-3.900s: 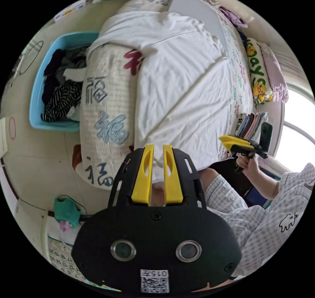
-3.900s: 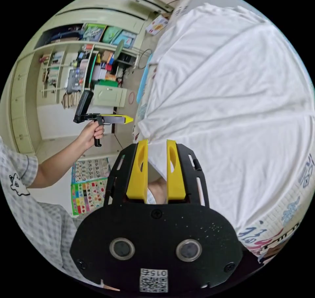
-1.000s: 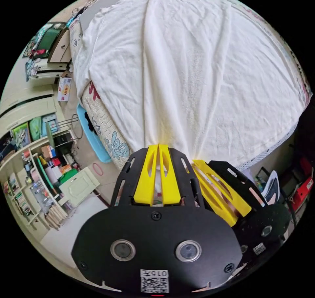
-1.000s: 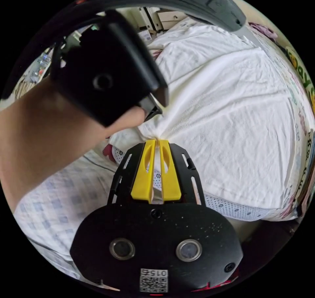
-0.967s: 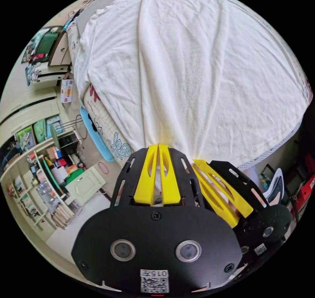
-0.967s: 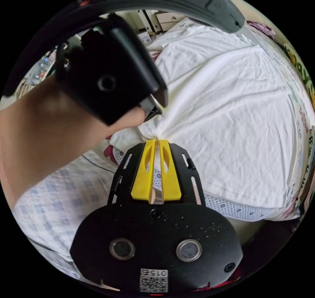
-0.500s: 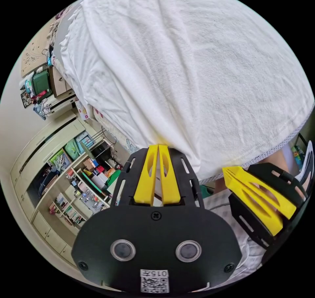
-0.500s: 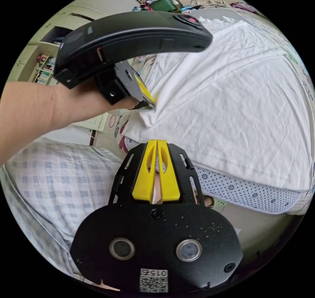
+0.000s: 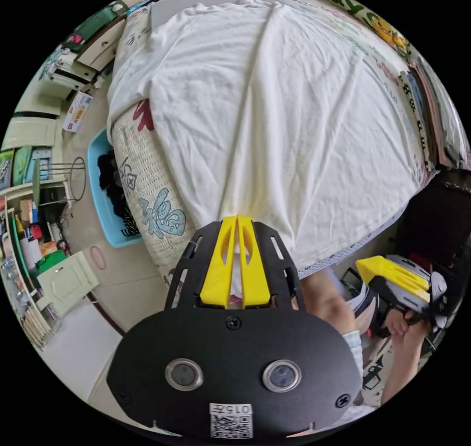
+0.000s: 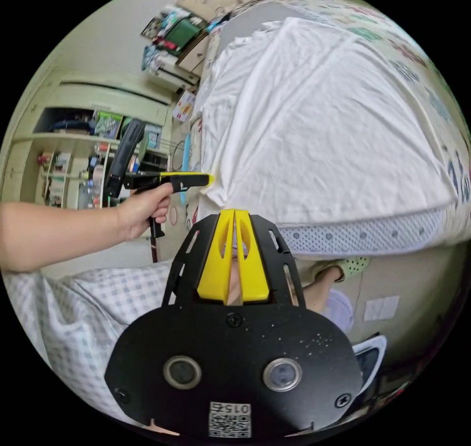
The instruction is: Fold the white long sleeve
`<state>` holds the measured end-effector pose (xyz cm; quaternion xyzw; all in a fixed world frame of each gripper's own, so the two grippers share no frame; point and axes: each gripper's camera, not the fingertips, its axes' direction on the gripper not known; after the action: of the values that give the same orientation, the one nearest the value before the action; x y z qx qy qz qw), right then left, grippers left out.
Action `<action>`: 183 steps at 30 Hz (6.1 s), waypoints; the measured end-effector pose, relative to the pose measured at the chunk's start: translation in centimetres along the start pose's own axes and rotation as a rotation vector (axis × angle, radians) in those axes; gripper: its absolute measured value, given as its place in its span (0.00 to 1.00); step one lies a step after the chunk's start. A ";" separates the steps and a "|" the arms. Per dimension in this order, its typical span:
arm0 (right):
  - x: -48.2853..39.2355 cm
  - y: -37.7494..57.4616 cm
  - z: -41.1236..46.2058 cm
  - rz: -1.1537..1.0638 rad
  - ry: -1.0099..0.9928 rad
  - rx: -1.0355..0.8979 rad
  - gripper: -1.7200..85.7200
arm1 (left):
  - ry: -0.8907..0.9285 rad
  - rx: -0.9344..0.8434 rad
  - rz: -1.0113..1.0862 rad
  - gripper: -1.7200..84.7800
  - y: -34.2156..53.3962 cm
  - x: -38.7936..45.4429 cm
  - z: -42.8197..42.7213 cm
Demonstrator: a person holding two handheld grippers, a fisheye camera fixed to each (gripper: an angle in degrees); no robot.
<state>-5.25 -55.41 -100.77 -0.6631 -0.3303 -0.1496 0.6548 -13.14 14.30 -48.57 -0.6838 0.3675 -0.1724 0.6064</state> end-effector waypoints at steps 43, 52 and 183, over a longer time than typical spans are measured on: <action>-18.9 -55.7 -19.5 -0.327 0.831 -0.264 0.01 | 0.682 0.092 -0.488 0.01 17.7 -35.7 -0.4; -37.3 -57.7 -22.1 -0.493 0.695 -0.175 0.02 | 1.149 0.515 -1.172 0.08 25.1 -60.5 6.4; 10.1 -24.9 22.9 0.317 -0.107 0.050 0.03 | 1.169 0.602 -0.996 0.03 3.8 -46.2 2.0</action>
<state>-18.96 -32.67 -77.50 -0.6975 -0.2595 -0.0009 0.6680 -43.85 48.58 -42.87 -0.3748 0.2153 -0.8403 0.3273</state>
